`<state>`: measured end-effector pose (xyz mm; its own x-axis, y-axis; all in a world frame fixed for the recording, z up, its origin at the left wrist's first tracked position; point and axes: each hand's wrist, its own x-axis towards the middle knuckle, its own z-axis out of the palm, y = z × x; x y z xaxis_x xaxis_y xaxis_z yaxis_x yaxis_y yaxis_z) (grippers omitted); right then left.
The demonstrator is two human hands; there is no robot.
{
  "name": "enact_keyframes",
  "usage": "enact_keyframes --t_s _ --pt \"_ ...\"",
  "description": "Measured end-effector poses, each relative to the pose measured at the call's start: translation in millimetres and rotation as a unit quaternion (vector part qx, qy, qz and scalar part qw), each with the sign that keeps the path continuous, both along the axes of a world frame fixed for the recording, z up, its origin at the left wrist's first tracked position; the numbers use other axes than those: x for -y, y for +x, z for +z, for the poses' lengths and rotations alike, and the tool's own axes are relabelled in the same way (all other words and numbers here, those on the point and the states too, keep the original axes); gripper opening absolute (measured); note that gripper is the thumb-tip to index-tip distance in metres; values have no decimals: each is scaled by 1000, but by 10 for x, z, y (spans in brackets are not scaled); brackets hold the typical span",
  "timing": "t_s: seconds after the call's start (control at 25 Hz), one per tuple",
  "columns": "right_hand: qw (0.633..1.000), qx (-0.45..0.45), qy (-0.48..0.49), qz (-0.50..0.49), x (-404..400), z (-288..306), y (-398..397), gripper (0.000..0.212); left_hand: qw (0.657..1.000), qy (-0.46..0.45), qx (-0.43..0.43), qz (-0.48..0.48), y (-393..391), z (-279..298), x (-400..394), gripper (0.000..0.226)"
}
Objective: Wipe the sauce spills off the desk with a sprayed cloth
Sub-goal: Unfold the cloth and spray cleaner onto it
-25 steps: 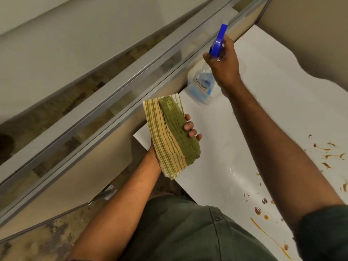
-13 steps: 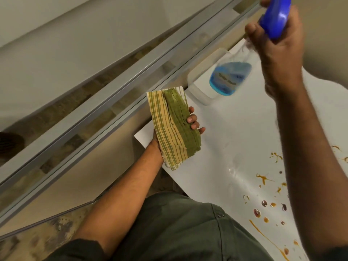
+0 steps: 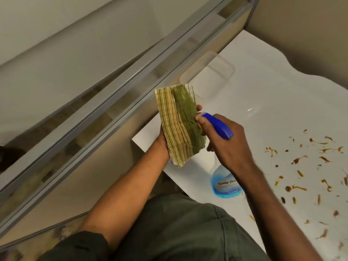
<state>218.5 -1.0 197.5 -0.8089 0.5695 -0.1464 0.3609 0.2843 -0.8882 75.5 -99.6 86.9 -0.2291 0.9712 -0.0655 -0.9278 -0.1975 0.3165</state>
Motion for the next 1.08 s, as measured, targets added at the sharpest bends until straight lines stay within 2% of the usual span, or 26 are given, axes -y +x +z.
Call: enact_keyframes --t_s 0.12,0.24,0.4,0.56,0.68,0.84,0.88,1.0,1.08 --pt "999 -2 44 18 191 39 -141 34 995 -90 10 -31 48 -125 -7 67" --pt "995 -11 101 13 300 54 -235 49 990 -129 -50 18 52 -215 -40 80" --pt "992 -27 121 9 256 66 -311 36 968 -243 -60 20 75 -261 -1 96" --pt "995 -35 95 4 200 61 -340 28 943 -327 -32 55 8 -216 32 73" --pt "995 -31 96 7 179 29 -353 30 944 -325 -21 55 25 -173 46 66" --pt "992 -21 125 19 275 -28 -365 40 961 -270 -36 43 44 -139 38 84" --pt "992 -23 126 18 283 -43 -366 43 962 -267 -33 40 37 -122 34 83" --pt "993 -37 114 -5 216 -41 -345 33 941 -334 -1 46 -7 -122 48 65" --pt "994 -36 96 -40 114 -23 -349 31 939 -339 10 46 -9 -117 79 59"
